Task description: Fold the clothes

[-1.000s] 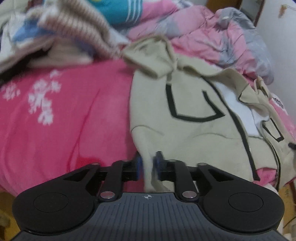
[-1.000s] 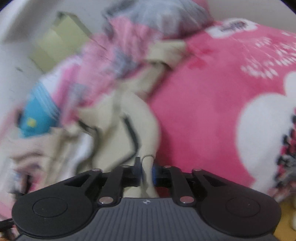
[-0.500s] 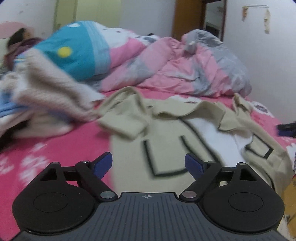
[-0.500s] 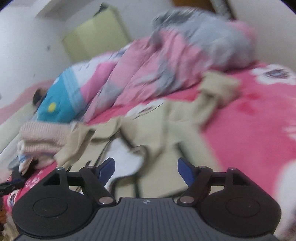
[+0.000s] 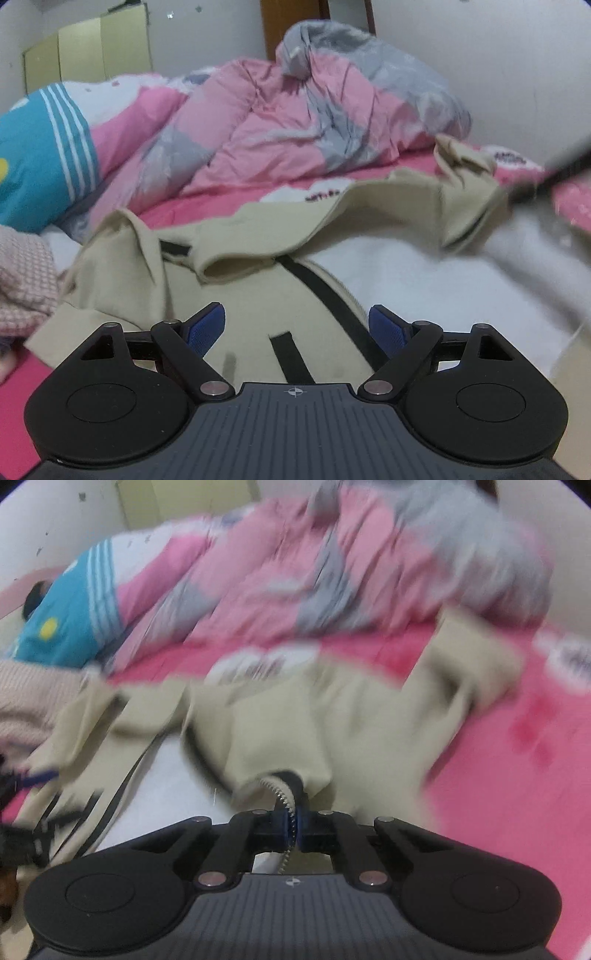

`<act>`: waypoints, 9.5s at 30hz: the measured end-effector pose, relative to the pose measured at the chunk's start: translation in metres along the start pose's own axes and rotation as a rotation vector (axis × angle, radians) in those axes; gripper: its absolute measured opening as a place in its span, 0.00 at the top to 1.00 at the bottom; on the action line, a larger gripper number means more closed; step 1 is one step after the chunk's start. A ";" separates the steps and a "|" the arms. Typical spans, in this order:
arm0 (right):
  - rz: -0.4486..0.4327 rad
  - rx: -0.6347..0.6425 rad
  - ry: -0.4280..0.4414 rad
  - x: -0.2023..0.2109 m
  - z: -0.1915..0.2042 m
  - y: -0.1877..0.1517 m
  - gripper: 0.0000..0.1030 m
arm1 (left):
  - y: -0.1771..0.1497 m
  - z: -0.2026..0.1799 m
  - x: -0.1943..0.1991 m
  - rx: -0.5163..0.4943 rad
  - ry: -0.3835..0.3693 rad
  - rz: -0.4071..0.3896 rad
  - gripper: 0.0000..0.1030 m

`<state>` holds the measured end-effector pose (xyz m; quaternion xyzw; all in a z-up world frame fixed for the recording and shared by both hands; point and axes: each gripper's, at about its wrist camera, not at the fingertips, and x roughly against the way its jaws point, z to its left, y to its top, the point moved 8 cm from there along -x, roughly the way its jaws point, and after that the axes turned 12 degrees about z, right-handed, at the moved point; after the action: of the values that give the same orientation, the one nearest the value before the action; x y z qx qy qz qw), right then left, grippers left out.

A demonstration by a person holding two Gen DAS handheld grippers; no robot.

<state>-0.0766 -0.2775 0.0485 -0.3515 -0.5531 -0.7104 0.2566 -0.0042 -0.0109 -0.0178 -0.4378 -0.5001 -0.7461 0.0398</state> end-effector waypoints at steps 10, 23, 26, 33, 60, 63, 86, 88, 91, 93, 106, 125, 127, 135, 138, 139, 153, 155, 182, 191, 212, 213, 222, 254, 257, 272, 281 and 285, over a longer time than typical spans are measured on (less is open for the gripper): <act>-0.187 0.205 -0.343 -0.019 -0.059 0.142 0.97 | -0.001 0.021 -0.011 0.128 -0.013 0.013 0.19; 0.062 0.136 -0.406 -0.161 -0.121 0.129 0.67 | -0.007 0.024 -0.024 0.159 -0.016 0.075 0.18; 0.023 0.139 -0.365 -0.113 -0.119 0.120 0.34 | -0.007 0.024 -0.025 0.154 -0.015 0.081 0.17; -0.131 0.170 -0.214 0.025 -0.074 0.073 0.12 | -0.004 0.021 -0.018 0.138 -0.006 0.059 0.17; -0.096 -0.328 0.091 0.071 -0.076 -0.143 0.43 | -0.008 0.000 -0.016 0.082 0.014 0.065 0.10; -0.056 -0.325 0.107 0.070 -0.092 -0.151 0.31 | -0.008 0.001 -0.016 0.085 0.010 0.068 0.10; -0.123 0.415 -0.114 0.061 0.043 -0.118 0.22 | -0.010 -0.001 -0.021 0.075 0.034 0.084 0.06; -0.094 0.458 -0.136 0.035 0.049 -0.115 0.23 | -0.010 -0.002 -0.021 0.076 0.034 0.086 0.06; -0.051 0.402 -0.098 0.016 0.041 -0.113 0.38 | -0.011 -0.001 -0.022 0.081 0.030 0.089 0.06; -0.022 0.364 -0.073 0.003 0.036 -0.111 0.66 | -0.011 -0.001 -0.022 0.082 0.029 0.088 0.06; -0.235 -0.593 -0.072 0.053 -0.203 -0.103 0.87 | -0.010 0.000 -0.021 0.097 0.010 0.092 0.06; -0.361 -0.197 0.173 0.086 -0.039 -0.089 0.40 | -0.058 -0.041 0.027 0.046 -0.073 0.204 0.26; -0.308 -0.117 0.236 0.059 -0.002 -0.083 0.40 | -0.057 -0.039 0.030 0.034 -0.054 0.194 0.55; -0.121 -0.104 0.277 -0.020 0.044 -0.076 0.41 | -0.037 0.028 0.065 0.143 0.125 0.109 0.91; -0.100 -0.087 0.252 -0.036 0.044 -0.088 0.44 | -0.015 0.093 0.102 0.234 0.310 -0.019 0.91; -0.101 -0.086 0.258 -0.037 0.043 -0.088 0.44 | -0.008 0.119 0.116 0.272 0.379 -0.065 0.92; -0.108 -0.109 0.285 -0.041 0.043 -0.089 0.44 | -0.136 0.288 0.106 0.724 0.546 0.155 0.52; -0.104 -0.103 0.278 -0.041 0.044 -0.089 0.44 | -0.144 0.282 0.124 0.758 0.541 0.111 0.38; 0.363 0.210 0.817 -0.026 0.201 -0.126 0.40 | -0.107 0.141 0.081 0.309 -0.009 0.193 0.33; 0.509 0.590 0.998 0.051 0.213 -0.175 0.40 | -0.124 0.174 0.161 0.445 -0.035 0.090 0.40; 0.259 0.155 0.380 -0.203 0.206 0.092 0.58 | -0.075 0.088 0.027 0.223 -0.195 0.098 0.36; 0.239 0.126 0.380 -0.216 0.205 0.111 0.58 | -0.077 0.088 0.028 0.212 -0.193 0.095 0.35; 0.368 -0.267 0.622 -0.302 0.170 0.173 0.66 | -0.083 0.087 0.027 0.152 -0.198 0.064 0.26; 0.016 -0.230 0.136 0.136 -0.102 0.054 0.27 | -0.072 0.073 0.090 0.233 -0.255 0.005 0.18; 0.120 -0.329 0.138 0.118 -0.105 -0.015 0.26 | -0.069 0.042 0.102 0.138 -0.276 -0.007 0.15; -0.002 -0.770 0.213 0.050 -0.147 -0.146 0.36 | -0.086 -0.091 0.107 -0.495 -0.138 -0.064 0.09; -0.126 -0.934 0.355 0.037 -0.171 -0.146 0.61 | -0.081 -0.105 0.106 -0.512 -0.232 -0.027 0.42; -0.168 -0.920 0.412 0.033 -0.166 -0.138 0.74 | -0.078 -0.096 0.109 -0.400 -0.349 0.019 0.60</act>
<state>-0.2368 -0.4018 -0.0327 -0.2352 -0.1472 -0.9531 0.1210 -0.1687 -0.0062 -0.0090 -0.5637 -0.3379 -0.7429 -0.1273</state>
